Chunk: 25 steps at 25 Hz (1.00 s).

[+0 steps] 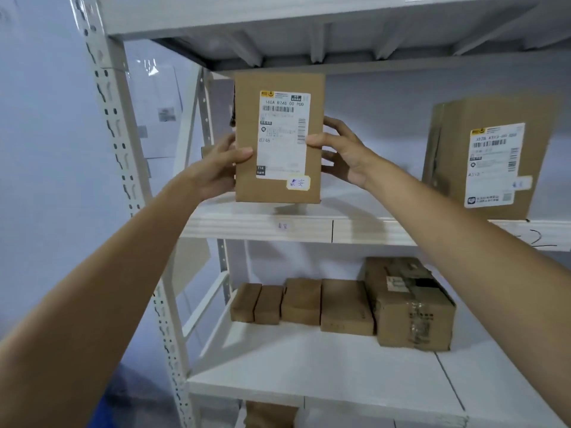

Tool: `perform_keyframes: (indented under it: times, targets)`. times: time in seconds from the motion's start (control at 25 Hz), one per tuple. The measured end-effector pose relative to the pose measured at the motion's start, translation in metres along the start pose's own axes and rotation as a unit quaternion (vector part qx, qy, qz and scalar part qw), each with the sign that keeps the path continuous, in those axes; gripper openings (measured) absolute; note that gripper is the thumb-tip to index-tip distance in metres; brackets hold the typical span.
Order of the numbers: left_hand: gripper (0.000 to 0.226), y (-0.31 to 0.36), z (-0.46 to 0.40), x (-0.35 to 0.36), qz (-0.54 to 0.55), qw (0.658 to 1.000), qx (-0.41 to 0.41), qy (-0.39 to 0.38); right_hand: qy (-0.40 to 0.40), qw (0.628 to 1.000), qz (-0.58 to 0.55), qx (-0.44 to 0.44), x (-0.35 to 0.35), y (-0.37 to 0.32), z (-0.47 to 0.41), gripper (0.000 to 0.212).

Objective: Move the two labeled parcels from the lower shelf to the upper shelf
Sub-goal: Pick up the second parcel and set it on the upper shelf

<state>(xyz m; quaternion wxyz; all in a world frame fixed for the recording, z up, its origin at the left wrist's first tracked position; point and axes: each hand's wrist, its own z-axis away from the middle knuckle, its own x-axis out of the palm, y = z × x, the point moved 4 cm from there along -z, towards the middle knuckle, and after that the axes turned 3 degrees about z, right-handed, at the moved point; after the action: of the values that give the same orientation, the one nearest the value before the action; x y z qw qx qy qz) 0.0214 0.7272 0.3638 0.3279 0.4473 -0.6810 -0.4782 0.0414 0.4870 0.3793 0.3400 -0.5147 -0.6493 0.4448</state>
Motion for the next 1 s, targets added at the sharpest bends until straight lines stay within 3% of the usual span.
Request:
perform_keyframes:
  times: [0.36,0.52,0.64,0.76,1.0]
  targets:
    - [0.155,-0.033,-0.041,-0.033,0.034,0.998,-0.013,-0.05,0.015,1.0,0.014,0.006,0.004,0.027,-0.026,0.081]
    - [0.119,-0.047,-0.046,-0.035,0.051,0.996,-0.006,-0.068,0.005,1.0,0.009,0.011,0.002,0.035,-0.029,0.076]
    - [0.124,-0.05,-0.047,-0.036,0.062,0.994,-0.011,-0.09,0.008,1.0,-0.002,0.013,0.003,0.04,-0.029,0.069]
    - [0.105,-0.053,-0.05,-0.037,0.033,0.995,0.003,-0.09,0.019,1.0,-0.015,0.016,0.002,0.042,-0.025,0.063]
    - [0.145,-0.053,-0.043,-0.038,0.042,0.995,-0.022,-0.088,0.034,0.998,0.025,0.038,0.003,0.038,-0.017,0.063]
